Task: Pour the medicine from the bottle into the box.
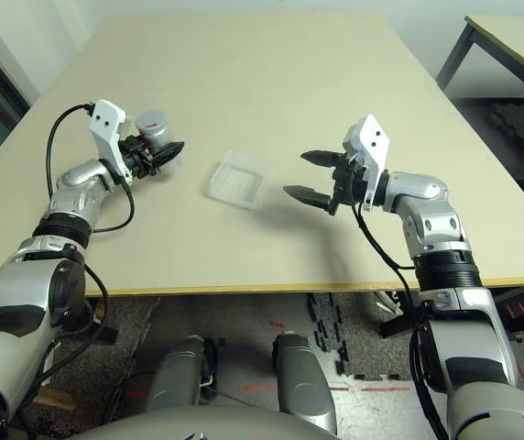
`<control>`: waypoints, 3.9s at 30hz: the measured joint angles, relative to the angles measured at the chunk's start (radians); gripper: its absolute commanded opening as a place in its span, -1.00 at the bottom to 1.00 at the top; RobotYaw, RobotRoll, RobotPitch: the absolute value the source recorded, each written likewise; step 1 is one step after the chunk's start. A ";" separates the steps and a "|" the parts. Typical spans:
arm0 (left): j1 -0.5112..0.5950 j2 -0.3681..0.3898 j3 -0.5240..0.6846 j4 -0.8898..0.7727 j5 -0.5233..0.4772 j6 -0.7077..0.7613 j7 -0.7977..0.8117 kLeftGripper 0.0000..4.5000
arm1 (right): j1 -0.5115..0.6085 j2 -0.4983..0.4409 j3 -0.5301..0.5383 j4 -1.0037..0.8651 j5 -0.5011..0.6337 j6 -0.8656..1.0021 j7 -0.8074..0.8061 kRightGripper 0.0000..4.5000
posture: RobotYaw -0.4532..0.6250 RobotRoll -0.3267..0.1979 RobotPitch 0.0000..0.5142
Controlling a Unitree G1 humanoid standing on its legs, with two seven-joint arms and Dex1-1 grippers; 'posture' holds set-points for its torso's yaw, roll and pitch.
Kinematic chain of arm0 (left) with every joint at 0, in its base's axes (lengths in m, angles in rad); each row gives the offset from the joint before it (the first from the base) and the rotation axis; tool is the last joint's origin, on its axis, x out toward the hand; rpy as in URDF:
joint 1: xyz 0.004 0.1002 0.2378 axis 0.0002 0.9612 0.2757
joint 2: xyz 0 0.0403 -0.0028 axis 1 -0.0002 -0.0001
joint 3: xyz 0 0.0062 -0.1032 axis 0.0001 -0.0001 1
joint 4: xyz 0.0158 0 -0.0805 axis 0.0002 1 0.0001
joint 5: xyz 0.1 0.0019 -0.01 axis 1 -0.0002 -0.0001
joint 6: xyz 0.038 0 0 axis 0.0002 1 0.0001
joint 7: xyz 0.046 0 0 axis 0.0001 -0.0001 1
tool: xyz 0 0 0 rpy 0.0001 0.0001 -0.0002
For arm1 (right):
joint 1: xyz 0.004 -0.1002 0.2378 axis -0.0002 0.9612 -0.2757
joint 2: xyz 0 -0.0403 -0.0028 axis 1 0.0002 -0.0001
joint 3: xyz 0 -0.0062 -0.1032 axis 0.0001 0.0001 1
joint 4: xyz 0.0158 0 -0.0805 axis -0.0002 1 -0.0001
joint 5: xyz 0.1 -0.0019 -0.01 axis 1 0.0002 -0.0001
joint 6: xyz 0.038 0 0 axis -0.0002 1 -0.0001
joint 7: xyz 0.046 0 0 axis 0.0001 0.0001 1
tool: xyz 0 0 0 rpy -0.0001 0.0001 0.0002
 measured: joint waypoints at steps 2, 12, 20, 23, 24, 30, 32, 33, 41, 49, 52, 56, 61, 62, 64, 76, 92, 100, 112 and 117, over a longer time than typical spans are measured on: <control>-0.001 -0.018 -0.015 -0.029 -0.009 0.040 -0.036 0.19 | -0.032 -0.005 -0.002 0.005 0.009 0.008 0.009 1.00 | -0.53 0.25 -0.71; -0.054 -0.070 -0.060 -0.040 -0.013 0.078 -0.108 0.19 | -0.138 -0.014 -0.004 0.011 0.046 0.063 0.083 1.00 | -0.57 0.25 -0.77; -0.057 -0.083 -0.126 -0.041 -0.012 0.068 -0.200 0.19 | -0.244 0.027 0.021 0.073 0.062 0.120 0.150 1.00 | -0.57 0.25 -0.80; -0.058 -0.088 -0.135 -0.041 -0.012 0.056 -0.206 0.19 | -0.286 0.048 0.035 0.107 0.060 0.126 0.166 1.00 | -0.57 0.25 -0.83; -0.058 -0.094 -0.138 -0.041 -0.011 0.053 -0.208 0.19 | -0.300 0.057 0.040 0.124 0.058 0.126 0.172 1.00 | -0.57 0.25 -0.83; -0.060 -0.120 -0.164 -0.041 -0.011 0.047 -0.222 0.19 | -0.369 0.120 0.074 0.210 0.025 0.100 0.181 1.00 | -0.56 0.25 -0.85; -0.060 -0.123 -0.167 -0.041 -0.012 0.047 -0.225 0.19 | -0.388 0.139 0.076 0.238 0.015 0.091 0.181 1.00 | -0.56 0.25 -0.85; -0.060 -0.125 -0.170 -0.042 -0.012 0.047 -0.226 0.19 | -0.398 0.149 0.076 0.254 0.009 0.085 0.180 1.00 | -0.55 0.25 -0.85; -0.065 -0.143 -0.173 -0.069 -0.012 0.050 -0.229 0.19 | -0.447 0.203 0.079 0.360 -0.028 0.031 0.180 1.00 | -0.54 0.25 -0.84; -0.065 -0.150 -0.173 -0.084 -0.012 0.060 -0.236 0.19 | -0.478 0.226 0.075 0.441 -0.047 -0.004 0.180 1.00 | -0.53 0.25 -0.83; -0.065 -0.153 -0.173 -0.105 -0.012 0.065 -0.237 0.19 | -0.488 0.236 0.075 0.471 -0.048 -0.013 0.180 1.00 | -0.53 0.25 -0.83; -0.061 -0.156 -0.174 -0.108 -0.012 0.072 -0.238 0.19 | -0.504 0.245 0.074 0.506 -0.052 -0.028 0.179 1.00 | -0.53 0.25 -0.83; -0.057 -0.158 -0.174 -0.111 -0.012 0.078 -0.238 0.19 | -0.512 0.250 0.071 0.522 -0.056 -0.041 0.178 1.00 | -0.53 0.25 -0.82; -0.057 -0.158 -0.175 -0.111 -0.012 0.079 -0.238 0.19 | -0.513 0.251 0.069 0.524 -0.056 -0.043 0.178 1.00 | -0.53 0.25 -0.82; -0.057 -0.158 -0.175 -0.111 -0.012 0.079 -0.238 0.19 | -0.515 0.253 0.068 0.532 -0.056 -0.043 0.178 1.00 | -0.53 0.25 -0.82; -0.039 -0.158 -0.181 -0.129 -0.012 0.086 -0.237 0.19 | -0.521 0.258 0.060 0.553 -0.057 -0.045 0.188 0.16 | -0.53 0.25 -0.81; -0.033 -0.158 -0.202 -0.177 -0.013 0.104 -0.278 0.19 | -0.522 0.239 0.049 0.558 -0.056 -0.083 0.309 0.16 | -0.53 0.25 -0.81; -0.021 -0.158 -0.214 -0.190 -0.013 0.105 -0.315 0.19 | -0.503 0.193 0.182 0.522 0.045 -0.123 0.324 0.16 | -0.50 0.25 -0.81; 0.006 -0.152 -0.218 -0.225 -0.018 0.107 -0.363 0.19 | -0.507 0.144 0.356 0.509 0.202 -0.172 0.324 0.16 | -0.45 0.25 -0.80; 0.007 -0.144 -0.218 -0.231 -0.023 0.113 -0.367 0.19 | -0.519 0.154 0.361 0.532 0.206 -0.188 0.324 0.49 | -0.45 0.25 -0.78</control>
